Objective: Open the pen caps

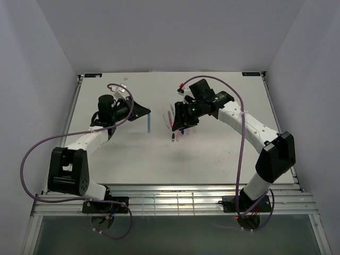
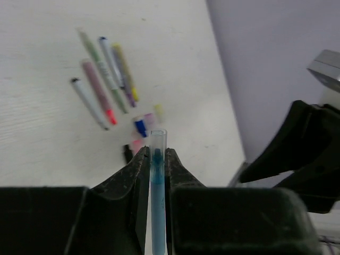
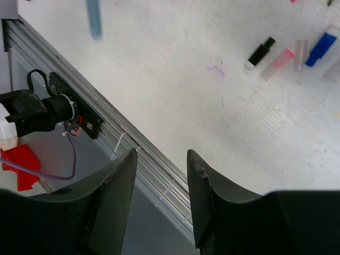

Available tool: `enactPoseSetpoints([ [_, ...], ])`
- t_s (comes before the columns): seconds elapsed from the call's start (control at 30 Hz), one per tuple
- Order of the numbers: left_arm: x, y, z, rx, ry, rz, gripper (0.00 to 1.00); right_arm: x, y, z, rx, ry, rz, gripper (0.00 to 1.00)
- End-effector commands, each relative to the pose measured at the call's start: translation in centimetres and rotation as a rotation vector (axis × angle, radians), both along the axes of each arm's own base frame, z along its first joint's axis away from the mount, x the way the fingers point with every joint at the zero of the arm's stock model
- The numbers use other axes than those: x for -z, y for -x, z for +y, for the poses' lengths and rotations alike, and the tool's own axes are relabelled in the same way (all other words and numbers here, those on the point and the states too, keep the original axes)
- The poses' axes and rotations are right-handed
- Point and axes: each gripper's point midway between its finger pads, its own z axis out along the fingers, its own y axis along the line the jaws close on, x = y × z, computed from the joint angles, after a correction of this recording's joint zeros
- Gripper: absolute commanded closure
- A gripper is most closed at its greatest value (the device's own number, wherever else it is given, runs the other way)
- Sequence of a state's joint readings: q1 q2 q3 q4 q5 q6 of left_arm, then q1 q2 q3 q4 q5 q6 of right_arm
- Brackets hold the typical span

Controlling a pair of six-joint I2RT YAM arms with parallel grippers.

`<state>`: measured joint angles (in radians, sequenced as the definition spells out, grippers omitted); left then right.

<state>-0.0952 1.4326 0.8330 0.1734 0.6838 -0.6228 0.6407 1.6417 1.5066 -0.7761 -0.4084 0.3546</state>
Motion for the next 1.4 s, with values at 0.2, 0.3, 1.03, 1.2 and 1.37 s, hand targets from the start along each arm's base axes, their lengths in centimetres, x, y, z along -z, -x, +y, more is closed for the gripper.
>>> enactPoseSetpoints([
  [0.2, -10.0, 2.1, -10.1, 0.182, 0.41, -0.015, 1.0, -2.6, -0.9, 5.5, -0.135, -0.269, -0.089, 0.48],
  [0.3, -10.3, 2.3, -10.5, 0.192, 0.415, -0.019, 1.0, -2.3, -1.6, 5.7, -0.11, -0.265, -0.082, 0.48],
  [1.03, -10.4, 4.2, -10.6, 0.251, 0.411, -0.02, 0.98, -5.0, -2.9, 5.2, -0.059, -0.443, -0.012, 0.92],
  [1.2, -11.3, 4.5, -11.0, 0.322, 0.382, -0.084, 0.79, -5.3, -1.7, 4.6, -0.056, -0.463, 0.008, 0.92],
  [1.37, -11.6, 5.8, -11.0, 0.402, 0.312, -0.199, 0.02, -6.1, -0.5, 4.0, -0.071, -0.464, 0.022, 0.92],
])
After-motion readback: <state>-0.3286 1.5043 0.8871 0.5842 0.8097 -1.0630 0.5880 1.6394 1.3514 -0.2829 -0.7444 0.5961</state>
